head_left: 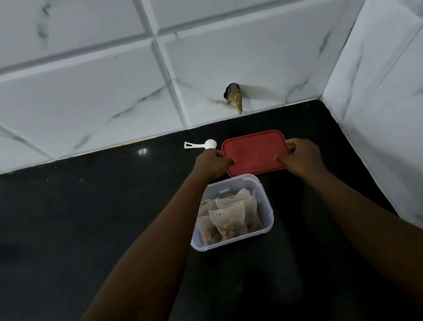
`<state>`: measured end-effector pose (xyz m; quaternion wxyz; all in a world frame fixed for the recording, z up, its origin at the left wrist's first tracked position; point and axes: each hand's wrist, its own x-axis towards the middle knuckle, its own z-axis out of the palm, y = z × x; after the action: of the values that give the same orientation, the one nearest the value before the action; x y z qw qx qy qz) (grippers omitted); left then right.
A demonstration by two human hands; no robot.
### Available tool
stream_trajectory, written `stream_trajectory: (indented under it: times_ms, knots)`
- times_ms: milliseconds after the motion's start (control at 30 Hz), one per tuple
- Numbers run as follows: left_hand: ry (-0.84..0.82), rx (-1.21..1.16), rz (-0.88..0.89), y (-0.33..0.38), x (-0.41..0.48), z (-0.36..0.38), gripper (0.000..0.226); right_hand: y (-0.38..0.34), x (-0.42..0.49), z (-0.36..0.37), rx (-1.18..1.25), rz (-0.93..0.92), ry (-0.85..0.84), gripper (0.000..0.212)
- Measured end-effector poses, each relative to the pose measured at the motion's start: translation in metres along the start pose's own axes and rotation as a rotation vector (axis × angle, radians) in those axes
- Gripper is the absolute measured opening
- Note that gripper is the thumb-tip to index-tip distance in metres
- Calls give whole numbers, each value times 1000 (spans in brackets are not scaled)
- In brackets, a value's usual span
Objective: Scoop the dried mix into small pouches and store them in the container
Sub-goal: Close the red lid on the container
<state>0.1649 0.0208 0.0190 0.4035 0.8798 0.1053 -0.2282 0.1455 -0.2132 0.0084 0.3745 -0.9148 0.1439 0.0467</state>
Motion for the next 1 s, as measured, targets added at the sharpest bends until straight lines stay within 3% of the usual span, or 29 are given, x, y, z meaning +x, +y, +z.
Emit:
stream_trajectory:
  times_ms: [133,267,533,733,1000]
  knots:
    - [-10,-86,-79,2,20,10,32,2,17,6,-21,85,-49,68]
    - [14,-248,-165,2,35,19,57,1,30,8,15,139,-97,67]
    - [81,-412,-153,8,36,12,25,-3,31,-1,152,158,-69,47]
    - [145,-551,-7,5,-6,-22,23,-25,8,-10,363,115,-44,52]
    - [475,-908,42,-32,-89,-49,32,-60,-48,-1,681,76,-92,35]
